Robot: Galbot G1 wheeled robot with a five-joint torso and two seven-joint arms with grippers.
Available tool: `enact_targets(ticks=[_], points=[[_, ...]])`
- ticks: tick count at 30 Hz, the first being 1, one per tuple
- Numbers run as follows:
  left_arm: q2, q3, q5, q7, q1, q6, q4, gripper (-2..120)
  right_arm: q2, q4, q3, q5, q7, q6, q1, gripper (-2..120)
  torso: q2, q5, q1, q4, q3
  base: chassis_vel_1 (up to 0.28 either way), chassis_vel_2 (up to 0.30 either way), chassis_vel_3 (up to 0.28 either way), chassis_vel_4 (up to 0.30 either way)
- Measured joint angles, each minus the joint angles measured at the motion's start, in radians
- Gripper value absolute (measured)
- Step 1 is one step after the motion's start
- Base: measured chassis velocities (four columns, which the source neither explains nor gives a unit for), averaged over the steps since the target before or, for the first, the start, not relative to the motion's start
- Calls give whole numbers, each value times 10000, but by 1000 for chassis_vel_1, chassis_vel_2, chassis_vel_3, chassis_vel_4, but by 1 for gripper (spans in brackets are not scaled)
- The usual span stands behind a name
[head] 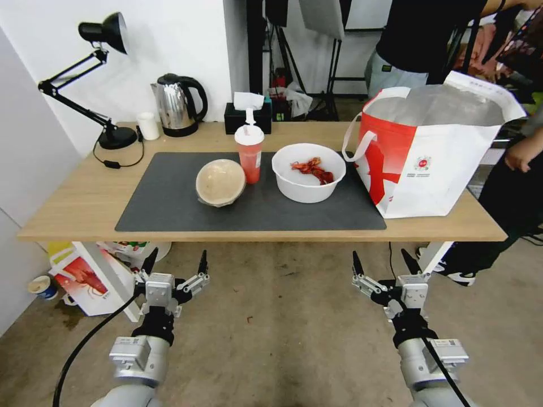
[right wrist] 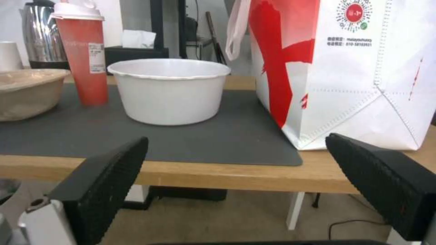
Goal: Pick up the trash from the table and place it into the takeout bag.
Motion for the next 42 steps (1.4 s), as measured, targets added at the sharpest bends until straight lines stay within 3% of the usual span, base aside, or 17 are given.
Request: enact_targets(ticks=[23,30,32,36,42], points=[[0,0,0,-1,-1,0,0,100,-113,-13,-122,23,97,-400,122,100,0,-3,0,-3,0,0,0,0,0],[0,0,0,0,0,0,0,100,-587,-115,-700,213,647,-2198,701,100,0,0,-1,1,0,0,0,0,0],[0,0,0,0,0,0,0,100,-860,-179,-1028,323,956,-3216,1024,100,0,0,0,0,0,0,0,0,0],[0,0,0,0,0,0,0,100,-1143,-246,-1368,438,1286,-4278,1367,100,0,0,0,1,0,0,0,0,0],[0,0,0,0,0,0,0,100,-1418,-309,-1702,549,1601,-5322,1697,100,0,0,0,1,0,0,0,0,0]])
